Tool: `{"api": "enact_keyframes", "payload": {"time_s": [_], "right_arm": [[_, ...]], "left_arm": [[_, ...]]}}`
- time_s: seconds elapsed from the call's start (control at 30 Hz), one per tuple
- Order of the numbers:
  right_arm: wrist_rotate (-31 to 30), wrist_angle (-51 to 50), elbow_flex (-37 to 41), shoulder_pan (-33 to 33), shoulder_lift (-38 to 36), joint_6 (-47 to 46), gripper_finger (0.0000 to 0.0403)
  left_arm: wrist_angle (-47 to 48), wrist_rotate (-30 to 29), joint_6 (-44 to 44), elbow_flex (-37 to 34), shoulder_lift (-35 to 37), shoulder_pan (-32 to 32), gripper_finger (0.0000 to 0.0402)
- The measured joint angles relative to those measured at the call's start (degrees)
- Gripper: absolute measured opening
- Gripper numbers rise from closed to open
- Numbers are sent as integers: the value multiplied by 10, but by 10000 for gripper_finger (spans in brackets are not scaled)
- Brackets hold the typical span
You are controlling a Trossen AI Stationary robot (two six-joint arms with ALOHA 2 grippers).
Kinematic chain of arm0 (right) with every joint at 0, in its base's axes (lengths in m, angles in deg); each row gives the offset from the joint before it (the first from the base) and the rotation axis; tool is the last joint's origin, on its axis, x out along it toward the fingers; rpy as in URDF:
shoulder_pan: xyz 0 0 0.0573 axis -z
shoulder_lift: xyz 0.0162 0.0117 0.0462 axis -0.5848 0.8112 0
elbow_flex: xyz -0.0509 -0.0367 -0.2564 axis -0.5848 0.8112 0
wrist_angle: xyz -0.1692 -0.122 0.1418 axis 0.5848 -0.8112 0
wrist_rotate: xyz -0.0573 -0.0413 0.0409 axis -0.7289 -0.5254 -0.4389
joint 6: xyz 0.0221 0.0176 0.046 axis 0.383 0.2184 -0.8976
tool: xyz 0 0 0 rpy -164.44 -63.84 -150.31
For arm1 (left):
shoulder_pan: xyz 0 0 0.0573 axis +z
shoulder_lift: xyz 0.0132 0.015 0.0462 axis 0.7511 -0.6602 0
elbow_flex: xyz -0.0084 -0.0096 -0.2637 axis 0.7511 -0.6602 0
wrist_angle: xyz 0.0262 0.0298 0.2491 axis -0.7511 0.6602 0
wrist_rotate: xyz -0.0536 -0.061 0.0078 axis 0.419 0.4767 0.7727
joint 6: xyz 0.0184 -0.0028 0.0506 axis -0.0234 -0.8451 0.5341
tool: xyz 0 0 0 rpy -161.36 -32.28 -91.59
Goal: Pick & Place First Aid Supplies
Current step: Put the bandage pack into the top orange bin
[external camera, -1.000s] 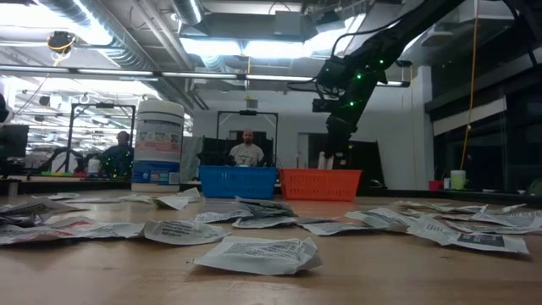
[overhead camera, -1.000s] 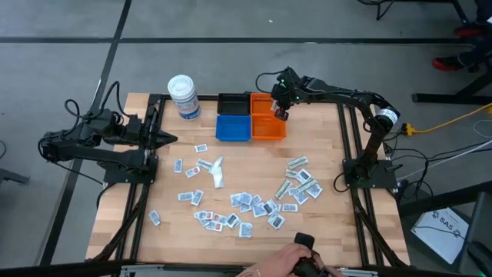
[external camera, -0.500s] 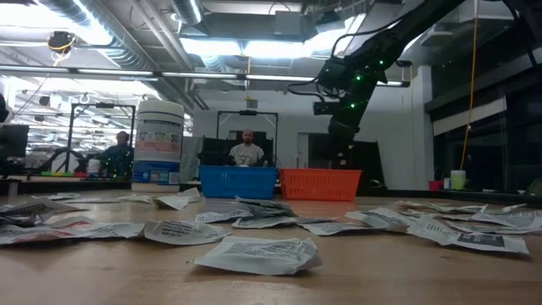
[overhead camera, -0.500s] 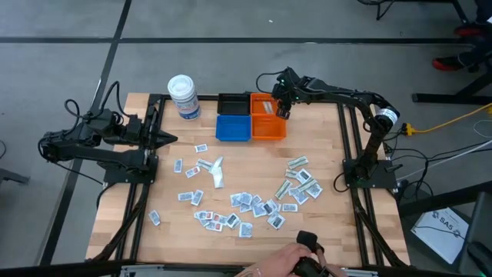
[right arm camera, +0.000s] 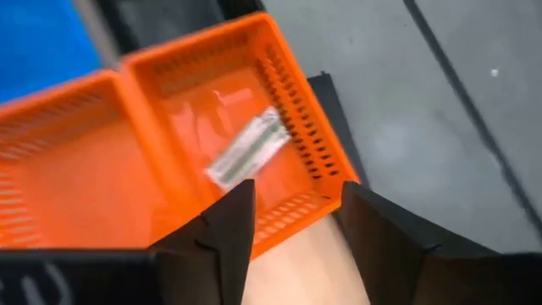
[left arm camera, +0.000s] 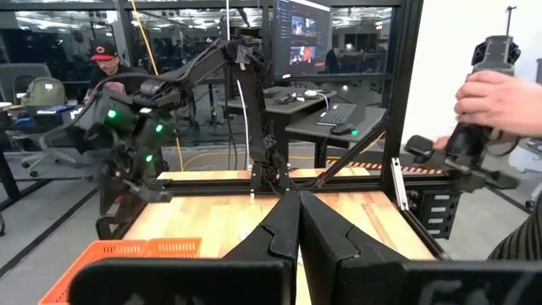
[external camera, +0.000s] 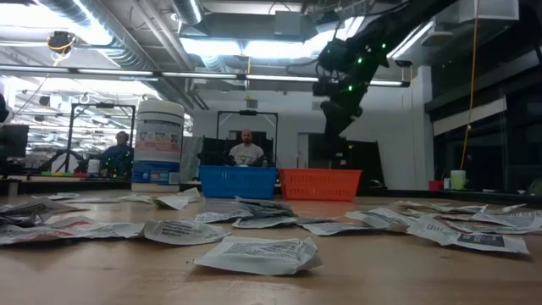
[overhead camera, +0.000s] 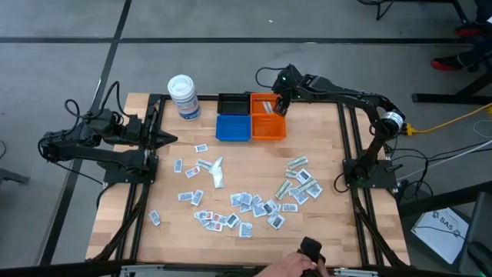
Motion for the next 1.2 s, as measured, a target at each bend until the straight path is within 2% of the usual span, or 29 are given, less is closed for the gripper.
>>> {"api": "enact_keyframes", "payload": {"time_s": [0.13, 0.53, 0.9, 1.07, 1.2], "right_arm": [[36, -31, 0, -22, -27, -90, 177], [47, -189, 0, -132, -97, -324, 177], [49, -343, 0, -271, -131, -466, 177], [45, -372, 0, -331, -132, -513, 177], [18, -385, 0, -375, -132, -553, 177]], "left_arm": [[0, 0, 0, 0, 0, 0, 4], [0, 0, 0, 0, 0, 0, 4], [0, 0, 0, 0, 0, 0, 4], [0, 0, 0, 0, 0, 0, 4], [0, 0, 0, 0, 0, 0, 4]]}}
